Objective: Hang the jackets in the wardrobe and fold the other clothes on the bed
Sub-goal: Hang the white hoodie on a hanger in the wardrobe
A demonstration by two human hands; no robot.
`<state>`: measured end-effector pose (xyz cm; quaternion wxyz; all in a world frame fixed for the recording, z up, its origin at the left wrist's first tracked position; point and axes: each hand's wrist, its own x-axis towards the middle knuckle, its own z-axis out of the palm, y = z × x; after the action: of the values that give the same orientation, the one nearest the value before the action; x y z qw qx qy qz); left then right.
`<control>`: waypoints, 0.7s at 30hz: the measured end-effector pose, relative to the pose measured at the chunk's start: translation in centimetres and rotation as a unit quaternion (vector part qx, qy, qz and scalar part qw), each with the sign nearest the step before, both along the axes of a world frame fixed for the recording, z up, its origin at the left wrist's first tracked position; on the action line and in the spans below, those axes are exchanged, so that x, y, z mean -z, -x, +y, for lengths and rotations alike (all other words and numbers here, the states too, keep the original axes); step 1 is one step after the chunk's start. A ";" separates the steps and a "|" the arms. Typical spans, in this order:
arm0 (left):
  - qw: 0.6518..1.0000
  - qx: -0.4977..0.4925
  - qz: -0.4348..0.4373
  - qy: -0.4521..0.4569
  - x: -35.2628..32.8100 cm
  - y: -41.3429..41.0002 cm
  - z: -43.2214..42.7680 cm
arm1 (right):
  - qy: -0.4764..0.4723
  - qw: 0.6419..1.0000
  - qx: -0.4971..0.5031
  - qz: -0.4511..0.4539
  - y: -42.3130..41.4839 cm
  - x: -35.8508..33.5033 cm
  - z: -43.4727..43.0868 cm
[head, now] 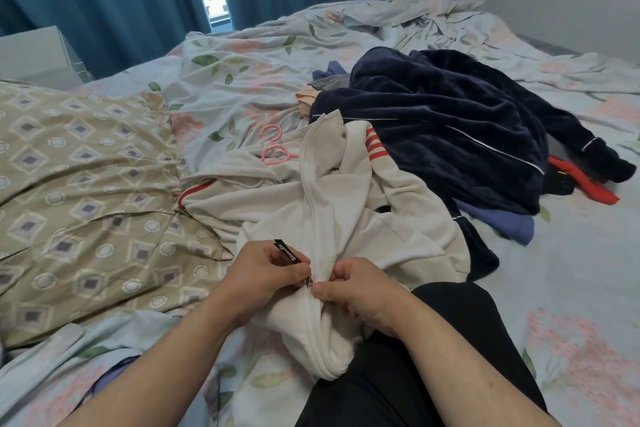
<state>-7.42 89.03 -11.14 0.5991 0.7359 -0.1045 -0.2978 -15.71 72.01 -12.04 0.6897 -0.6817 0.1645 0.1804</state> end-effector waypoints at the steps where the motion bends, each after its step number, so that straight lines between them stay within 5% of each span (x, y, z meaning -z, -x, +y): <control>1: 1.000 -0.004 -0.011 -0.008 0.0 0.1 -0.1 | -0.008 1.000 -0.011 0.002 0.0 -0.1 -0.1; 11: 0.993 -0.060 -0.095 -0.032 0.0 -1.1 -1.7 | -0.057 0.996 -0.070 0.028 0.1 -1.0 -0.7; 21: 0.993 -0.107 -0.031 0.023 -0.6 -0.9 -2.3 | -0.038 0.992 -0.083 0.090 0.6 -1.4 -1.4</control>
<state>-6.52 86.72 -10.59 0.6410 0.7376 -0.0508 -0.2063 -16.30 70.64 -10.61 0.6802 -0.6473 0.1621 0.3034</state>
